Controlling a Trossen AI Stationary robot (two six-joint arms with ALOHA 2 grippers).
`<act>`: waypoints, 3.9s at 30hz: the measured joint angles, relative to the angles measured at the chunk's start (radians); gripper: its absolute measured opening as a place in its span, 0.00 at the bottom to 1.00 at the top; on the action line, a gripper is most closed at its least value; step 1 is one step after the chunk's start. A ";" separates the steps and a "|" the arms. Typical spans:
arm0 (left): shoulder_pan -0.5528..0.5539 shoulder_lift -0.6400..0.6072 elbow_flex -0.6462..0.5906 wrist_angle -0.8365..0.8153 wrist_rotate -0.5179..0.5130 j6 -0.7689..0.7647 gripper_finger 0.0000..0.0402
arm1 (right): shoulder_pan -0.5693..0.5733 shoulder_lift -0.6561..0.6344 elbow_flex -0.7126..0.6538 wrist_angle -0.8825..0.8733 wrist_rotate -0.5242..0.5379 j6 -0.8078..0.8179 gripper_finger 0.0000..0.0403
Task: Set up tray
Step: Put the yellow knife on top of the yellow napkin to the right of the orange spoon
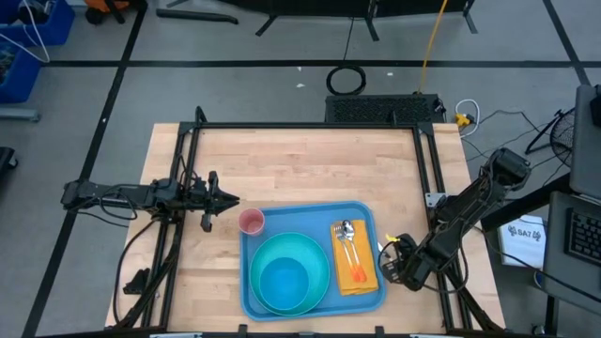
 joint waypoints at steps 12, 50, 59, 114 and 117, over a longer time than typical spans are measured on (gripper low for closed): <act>0.000 0.000 0.000 0.000 0.000 0.000 0.14 | -0.006 0.085 -0.001 -0.053 0.000 0.032 0.17; 0.000 0.000 0.000 0.000 0.000 0.000 0.14 | 0.017 -0.041 -0.007 -0.155 0.831 0.067 0.01; 0.000 0.000 0.000 0.000 0.000 0.000 0.14 | -0.041 -0.040 -0.006 -0.116 0.553 -0.061 0.00; 0.000 0.000 0.000 0.000 0.000 0.000 0.14 | -0.438 -0.059 -0.005 -0.122 0.057 -0.637 0.41; 0.000 0.000 0.000 0.000 0.000 0.000 0.14 | -0.453 -0.040 -0.005 -0.125 0.054 -0.650 0.41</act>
